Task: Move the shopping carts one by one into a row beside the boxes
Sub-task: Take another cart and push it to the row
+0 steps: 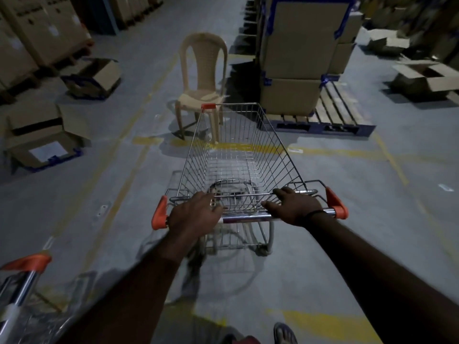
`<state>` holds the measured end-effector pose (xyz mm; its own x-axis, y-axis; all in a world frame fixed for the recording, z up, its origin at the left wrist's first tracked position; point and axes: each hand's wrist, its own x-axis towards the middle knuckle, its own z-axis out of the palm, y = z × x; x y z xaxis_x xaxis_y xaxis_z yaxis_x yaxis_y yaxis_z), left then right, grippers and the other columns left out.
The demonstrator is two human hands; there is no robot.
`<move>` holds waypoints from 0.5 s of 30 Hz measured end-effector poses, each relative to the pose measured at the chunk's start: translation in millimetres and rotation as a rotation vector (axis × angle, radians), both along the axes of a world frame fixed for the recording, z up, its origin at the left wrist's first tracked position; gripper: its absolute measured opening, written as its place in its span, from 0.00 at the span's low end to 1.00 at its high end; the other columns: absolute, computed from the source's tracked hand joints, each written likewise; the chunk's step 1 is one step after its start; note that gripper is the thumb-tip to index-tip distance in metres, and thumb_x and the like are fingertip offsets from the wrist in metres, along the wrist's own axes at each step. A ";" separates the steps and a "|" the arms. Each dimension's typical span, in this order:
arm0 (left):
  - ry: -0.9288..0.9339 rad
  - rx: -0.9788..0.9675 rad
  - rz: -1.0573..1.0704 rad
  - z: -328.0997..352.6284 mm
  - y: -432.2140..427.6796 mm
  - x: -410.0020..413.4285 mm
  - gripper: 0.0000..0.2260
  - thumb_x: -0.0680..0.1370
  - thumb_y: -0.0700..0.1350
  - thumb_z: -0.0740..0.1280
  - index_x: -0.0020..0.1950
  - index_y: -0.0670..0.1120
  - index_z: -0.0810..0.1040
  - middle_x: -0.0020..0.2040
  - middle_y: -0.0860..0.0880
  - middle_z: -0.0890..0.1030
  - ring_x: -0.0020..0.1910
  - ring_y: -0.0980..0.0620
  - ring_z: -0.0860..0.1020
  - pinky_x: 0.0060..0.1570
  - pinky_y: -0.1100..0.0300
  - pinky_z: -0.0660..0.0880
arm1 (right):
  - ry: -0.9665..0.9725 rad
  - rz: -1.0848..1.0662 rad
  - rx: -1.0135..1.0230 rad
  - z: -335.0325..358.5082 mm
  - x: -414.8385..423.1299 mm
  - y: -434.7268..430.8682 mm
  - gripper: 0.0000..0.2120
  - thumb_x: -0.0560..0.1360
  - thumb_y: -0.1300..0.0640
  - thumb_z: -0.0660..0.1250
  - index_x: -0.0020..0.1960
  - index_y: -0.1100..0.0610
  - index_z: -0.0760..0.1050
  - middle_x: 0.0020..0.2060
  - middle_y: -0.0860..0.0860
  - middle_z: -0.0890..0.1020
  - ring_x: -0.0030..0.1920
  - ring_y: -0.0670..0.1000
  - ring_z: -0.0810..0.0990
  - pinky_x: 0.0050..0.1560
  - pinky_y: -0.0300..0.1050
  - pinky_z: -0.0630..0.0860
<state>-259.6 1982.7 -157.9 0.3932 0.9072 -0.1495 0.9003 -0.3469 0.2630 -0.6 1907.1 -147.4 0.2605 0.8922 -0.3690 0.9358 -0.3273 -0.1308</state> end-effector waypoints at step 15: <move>-0.003 -0.013 -0.206 3.9 -41.2 68.9 0.26 0.80 0.63 0.53 0.76 0.56 0.67 0.74 0.51 0.70 0.69 0.45 0.73 0.62 0.49 0.71 | 0.001 -0.174 0.026 -3.6 52.2 -92.5 0.43 0.75 0.24 0.47 0.81 0.50 0.56 0.80 0.53 0.59 0.75 0.58 0.66 0.70 0.60 0.68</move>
